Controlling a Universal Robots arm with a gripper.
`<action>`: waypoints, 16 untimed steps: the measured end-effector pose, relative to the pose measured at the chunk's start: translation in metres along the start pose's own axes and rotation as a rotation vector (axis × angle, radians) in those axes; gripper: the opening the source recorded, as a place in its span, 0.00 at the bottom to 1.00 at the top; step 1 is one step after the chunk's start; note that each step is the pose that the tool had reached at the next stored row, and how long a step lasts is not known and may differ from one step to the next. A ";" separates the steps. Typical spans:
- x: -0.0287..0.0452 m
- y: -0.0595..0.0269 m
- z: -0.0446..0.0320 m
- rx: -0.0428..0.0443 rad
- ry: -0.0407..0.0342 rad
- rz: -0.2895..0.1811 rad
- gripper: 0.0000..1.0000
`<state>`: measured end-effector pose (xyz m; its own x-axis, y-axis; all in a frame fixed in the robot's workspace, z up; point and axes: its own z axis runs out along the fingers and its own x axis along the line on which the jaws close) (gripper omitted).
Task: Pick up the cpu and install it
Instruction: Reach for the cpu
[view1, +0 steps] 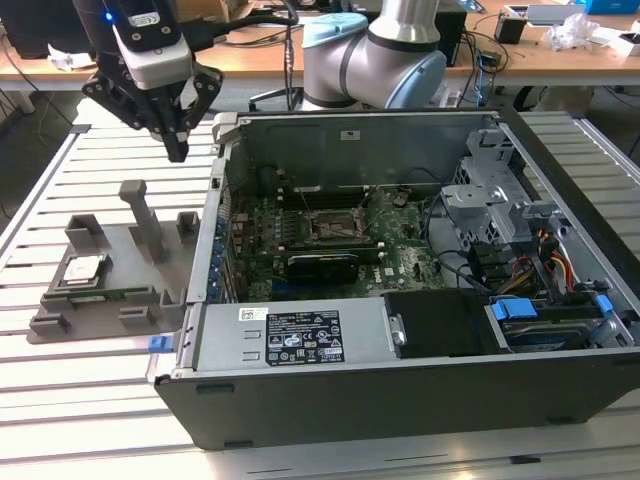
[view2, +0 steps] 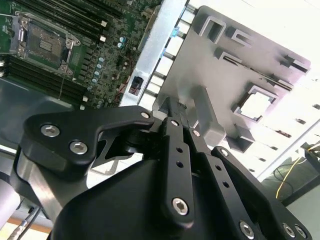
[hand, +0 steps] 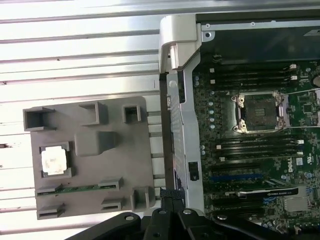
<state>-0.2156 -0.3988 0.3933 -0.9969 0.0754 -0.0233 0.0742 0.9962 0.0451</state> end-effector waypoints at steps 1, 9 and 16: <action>0.0008 -0.0001 -0.0001 0.0001 0.0000 0.000 0.11; 0.0081 -0.0006 -0.0003 0.0001 0.0001 0.000 0.11; 0.0180 -0.0014 -0.0005 0.0000 0.0000 0.000 0.11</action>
<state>-0.2336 -0.3989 0.3933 -0.9969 0.0753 -0.0233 0.0742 0.9962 0.0451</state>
